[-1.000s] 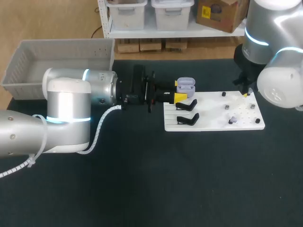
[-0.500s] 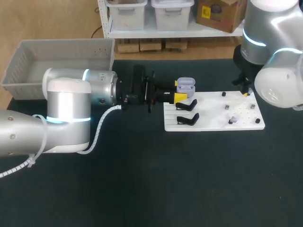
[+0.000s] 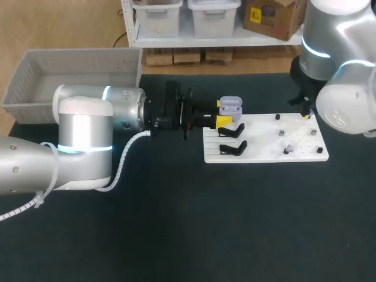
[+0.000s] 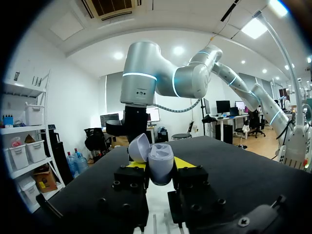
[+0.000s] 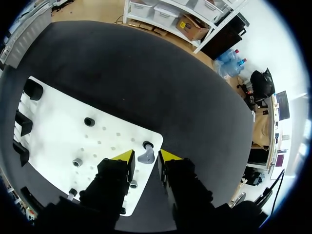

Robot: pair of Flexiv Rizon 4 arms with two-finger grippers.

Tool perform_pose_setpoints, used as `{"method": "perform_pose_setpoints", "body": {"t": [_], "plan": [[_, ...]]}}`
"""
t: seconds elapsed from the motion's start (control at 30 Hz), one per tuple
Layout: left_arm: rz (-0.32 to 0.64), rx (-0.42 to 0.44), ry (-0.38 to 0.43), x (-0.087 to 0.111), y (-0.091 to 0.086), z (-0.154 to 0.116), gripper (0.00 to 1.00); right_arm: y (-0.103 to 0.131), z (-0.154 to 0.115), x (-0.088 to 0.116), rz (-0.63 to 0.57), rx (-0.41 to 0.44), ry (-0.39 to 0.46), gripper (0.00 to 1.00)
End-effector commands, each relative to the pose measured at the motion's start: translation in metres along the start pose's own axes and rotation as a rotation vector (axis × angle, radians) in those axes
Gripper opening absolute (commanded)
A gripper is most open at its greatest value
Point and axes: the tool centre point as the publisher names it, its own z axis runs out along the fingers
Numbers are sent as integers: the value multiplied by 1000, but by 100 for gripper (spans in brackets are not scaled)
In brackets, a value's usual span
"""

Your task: Pick up each earbud case from the left stands, insert the matching earbuds, close the lid, and place the case in the box.

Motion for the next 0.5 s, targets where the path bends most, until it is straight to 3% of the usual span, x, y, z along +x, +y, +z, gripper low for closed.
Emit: {"method": "perform_pose_setpoints", "body": {"t": [0.03, 0.27, 0.37, 0.43, 0.5], "plan": [[2, -2, -2, 1, 0, 0, 0, 0, 1, 1, 1, 2, -1, 30], [2, -2, -2, 1, 0, 0, 0, 1, 3, 0, -1, 4, 1, 26], [2, -2, -2, 1, 0, 0, 0, 1, 3, 0, -2, 5, 1, 18], [2, -2, -2, 1, 0, 0, 0, 1, 3, 0, -3, 6, 1, 0], [2, -2, -2, 1, 0, 0, 0, 2, 3, 0, -4, 8, 0, 0]]}}
